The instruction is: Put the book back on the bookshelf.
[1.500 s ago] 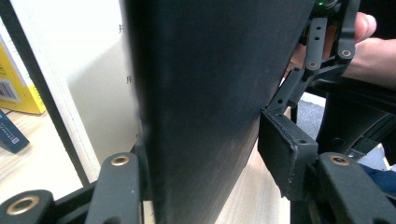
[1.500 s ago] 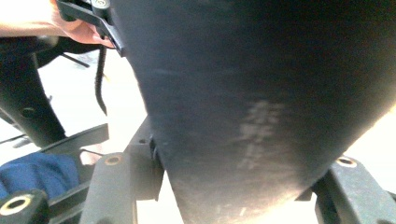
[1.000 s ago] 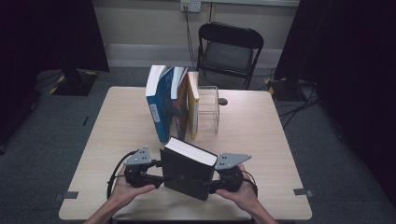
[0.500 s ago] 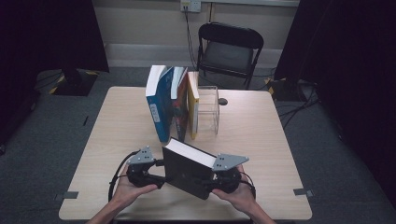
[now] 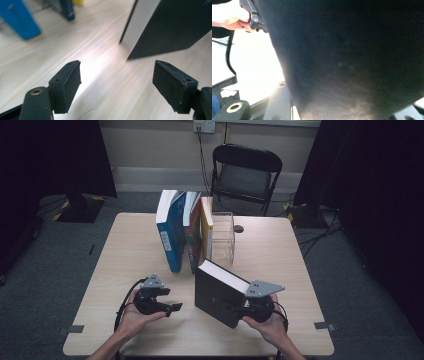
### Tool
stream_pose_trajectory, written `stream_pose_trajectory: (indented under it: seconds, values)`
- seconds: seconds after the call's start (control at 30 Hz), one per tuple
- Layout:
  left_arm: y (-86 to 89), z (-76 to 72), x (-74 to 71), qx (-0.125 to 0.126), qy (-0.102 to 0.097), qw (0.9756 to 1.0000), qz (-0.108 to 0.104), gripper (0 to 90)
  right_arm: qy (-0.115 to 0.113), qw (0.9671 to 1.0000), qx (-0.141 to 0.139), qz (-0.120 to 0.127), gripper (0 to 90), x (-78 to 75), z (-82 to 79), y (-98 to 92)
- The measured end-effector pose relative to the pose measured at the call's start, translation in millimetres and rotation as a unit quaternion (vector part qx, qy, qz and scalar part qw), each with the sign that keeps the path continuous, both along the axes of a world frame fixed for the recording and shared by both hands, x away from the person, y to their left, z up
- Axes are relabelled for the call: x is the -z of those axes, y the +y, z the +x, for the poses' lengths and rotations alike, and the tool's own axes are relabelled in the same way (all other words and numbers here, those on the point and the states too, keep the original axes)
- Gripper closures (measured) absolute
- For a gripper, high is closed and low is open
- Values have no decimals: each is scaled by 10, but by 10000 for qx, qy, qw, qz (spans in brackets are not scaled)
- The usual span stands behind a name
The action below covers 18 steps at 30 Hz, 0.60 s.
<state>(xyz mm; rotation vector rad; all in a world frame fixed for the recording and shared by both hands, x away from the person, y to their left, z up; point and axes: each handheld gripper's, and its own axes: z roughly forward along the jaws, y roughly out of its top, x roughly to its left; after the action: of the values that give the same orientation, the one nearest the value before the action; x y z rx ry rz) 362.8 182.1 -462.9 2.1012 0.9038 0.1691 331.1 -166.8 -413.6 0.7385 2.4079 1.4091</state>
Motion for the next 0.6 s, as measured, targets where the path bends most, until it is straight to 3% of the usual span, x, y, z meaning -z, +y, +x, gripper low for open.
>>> stream_pose_trajectory:
  seconds: [0.13,0.33,0.47,0.6]
  values:
    - [103,71,32,-327,-23,9993,160,217,40,9998,170,19,525,-2,59,-73]
    - [262,186,130,-928,110,9943,512,217,29,9987,503,34,524,2,140,-172]
    - [301,268,243,-995,133,9914,840,206,45,9974,724,53,525,2,190,-223]
    - [269,271,269,-1011,-68,9891,1072,171,36,9958,914,52,525,3,237,-258]
